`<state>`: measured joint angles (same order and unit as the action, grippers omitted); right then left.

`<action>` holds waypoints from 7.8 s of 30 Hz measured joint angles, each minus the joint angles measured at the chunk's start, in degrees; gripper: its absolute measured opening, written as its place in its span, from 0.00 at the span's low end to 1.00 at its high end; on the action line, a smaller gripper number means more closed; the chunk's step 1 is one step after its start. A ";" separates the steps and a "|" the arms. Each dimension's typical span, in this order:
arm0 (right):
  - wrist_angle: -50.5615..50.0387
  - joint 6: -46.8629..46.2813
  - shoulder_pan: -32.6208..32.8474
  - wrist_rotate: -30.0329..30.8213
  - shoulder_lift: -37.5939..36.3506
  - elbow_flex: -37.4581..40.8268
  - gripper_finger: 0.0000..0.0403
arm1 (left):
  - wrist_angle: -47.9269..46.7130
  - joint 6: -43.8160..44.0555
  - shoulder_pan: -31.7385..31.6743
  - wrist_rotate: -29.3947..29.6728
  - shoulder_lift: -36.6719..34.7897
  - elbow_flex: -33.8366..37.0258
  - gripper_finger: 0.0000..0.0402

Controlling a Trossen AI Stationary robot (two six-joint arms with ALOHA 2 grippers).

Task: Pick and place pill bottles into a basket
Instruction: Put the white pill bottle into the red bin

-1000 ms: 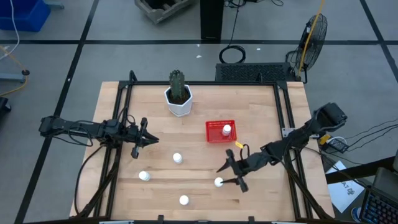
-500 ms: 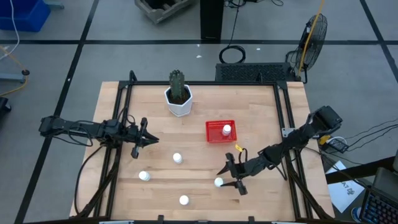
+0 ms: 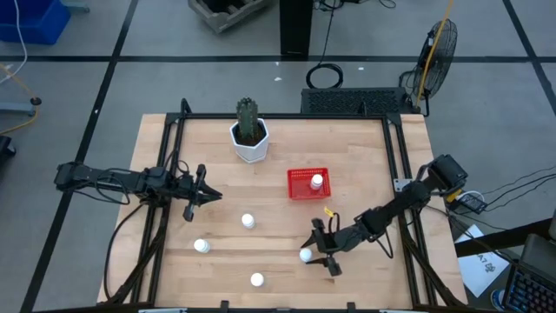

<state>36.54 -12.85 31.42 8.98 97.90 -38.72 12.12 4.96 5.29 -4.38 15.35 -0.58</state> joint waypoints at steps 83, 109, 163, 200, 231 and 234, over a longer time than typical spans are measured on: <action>-7.57 -6.61 -29.89 16.73 -2.39 -0.01 0.39 | 0.07 -0.01 -0.01 -0.01 0.01 -0.04 0.12; -6.93 -6.00 -30.60 16.28 -1.76 0.04 0.40 | 0.07 -0.01 -0.01 -0.01 0.02 -0.04 0.12; -10.02 0.05 -33.25 7.23 -4.76 0.02 0.45 | 0.07 -0.01 -0.01 -0.01 0.02 -0.04 0.12; -10.07 0.16 -33.25 7.33 -4.76 0.02 0.62 | 0.07 -0.01 -0.01 -0.02 0.02 -0.04 0.12; -18.84 2.85 -12.09 1.43 -26.20 0.00 0.08 | 0.04 -0.01 -0.01 0.00 0.02 -0.04 0.12; -18.86 2.84 -9.05 1.63 -26.97 0.00 0.08 | 0.01 0.00 -0.01 -0.01 0.02 -0.04 0.12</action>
<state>17.68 -10.01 22.37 10.61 70.93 -38.72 12.13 4.96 5.28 -4.39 15.38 -0.62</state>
